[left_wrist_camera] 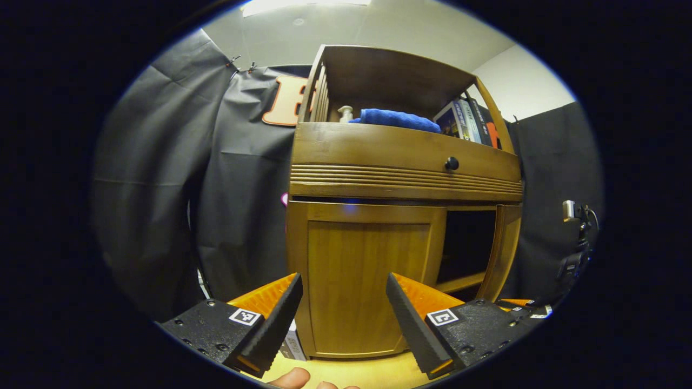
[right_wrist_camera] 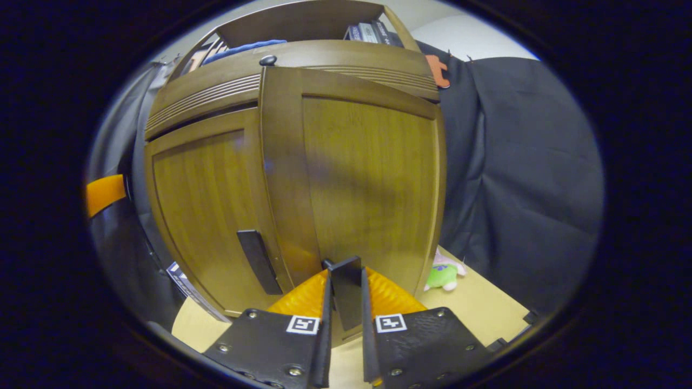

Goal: Open the right door of the double-door shoe cabinet with the right hand, and open the left door with the left hand.

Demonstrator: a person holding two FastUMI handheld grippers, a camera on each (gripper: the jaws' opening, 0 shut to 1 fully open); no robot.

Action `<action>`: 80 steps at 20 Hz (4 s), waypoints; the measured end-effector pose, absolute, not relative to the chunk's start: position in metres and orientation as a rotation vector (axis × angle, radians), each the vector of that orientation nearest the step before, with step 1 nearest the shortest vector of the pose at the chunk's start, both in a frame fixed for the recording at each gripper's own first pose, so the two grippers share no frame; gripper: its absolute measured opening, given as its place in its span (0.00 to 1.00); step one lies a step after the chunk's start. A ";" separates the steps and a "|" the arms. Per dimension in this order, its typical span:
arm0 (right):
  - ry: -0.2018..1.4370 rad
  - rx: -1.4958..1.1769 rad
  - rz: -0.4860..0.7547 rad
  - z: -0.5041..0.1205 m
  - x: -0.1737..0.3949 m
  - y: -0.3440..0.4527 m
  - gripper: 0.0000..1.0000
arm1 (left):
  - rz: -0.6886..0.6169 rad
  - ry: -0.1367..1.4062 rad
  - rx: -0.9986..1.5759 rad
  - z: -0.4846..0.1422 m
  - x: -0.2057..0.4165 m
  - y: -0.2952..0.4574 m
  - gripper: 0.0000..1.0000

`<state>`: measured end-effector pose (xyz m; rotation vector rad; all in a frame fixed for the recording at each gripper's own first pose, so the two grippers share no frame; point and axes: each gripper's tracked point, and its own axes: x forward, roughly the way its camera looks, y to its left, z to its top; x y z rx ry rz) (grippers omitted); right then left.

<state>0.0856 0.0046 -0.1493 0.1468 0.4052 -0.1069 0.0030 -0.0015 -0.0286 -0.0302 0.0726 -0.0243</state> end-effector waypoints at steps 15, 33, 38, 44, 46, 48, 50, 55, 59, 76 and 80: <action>0.398 0.149 -0.239 -0.132 0.039 -0.060 0.23 | -0.192 0.160 -0.085 -0.048 -0.008 -0.082 0.96; 0.330 0.078 -0.370 -0.108 0.003 -0.167 0.21 | -0.246 0.232 -0.120 -0.072 -0.002 -0.141 0.96; 0.332 0.091 -0.407 -0.109 -0.002 -0.191 0.22 | -0.231 0.225 -0.098 -0.081 0.018 -0.143 0.96; 0.331 0.085 -0.492 -0.108 -0.011 -0.228 0.22 | -0.176 0.263 -0.056 -0.107 0.051 -0.142 0.92; 0.321 0.102 -0.500 -0.106 -0.011 -0.237 0.22 | -0.157 0.294 -0.070 -0.119 0.059 -0.142 0.93; 0.321 0.135 -0.475 -0.106 -0.008 -0.235 0.22 | -0.132 0.314 -0.075 -0.128 0.067 -0.139 0.87; 0.321 0.114 -0.480 -0.108 -0.005 -0.241 0.22 | -0.097 0.331 -0.062 -0.139 0.076 -0.135 0.87; 0.331 0.095 -0.467 -0.105 -0.007 -0.240 0.22 | -0.066 0.369 -0.060 -0.162 0.098 -0.131 0.79; 0.337 0.095 -0.481 -0.105 -0.006 -0.250 0.22 | -0.051 0.387 -0.058 -0.177 0.109 -0.133 0.75; 0.276 0.101 -0.464 -0.062 -0.040 -0.273 0.22 | -0.026 0.335 -0.030 -0.184 0.111 -0.126 0.32; 0.278 0.107 -0.435 -0.060 -0.042 -0.269 0.22 | -0.019 0.337 -0.041 -0.183 0.111 -0.125 0.30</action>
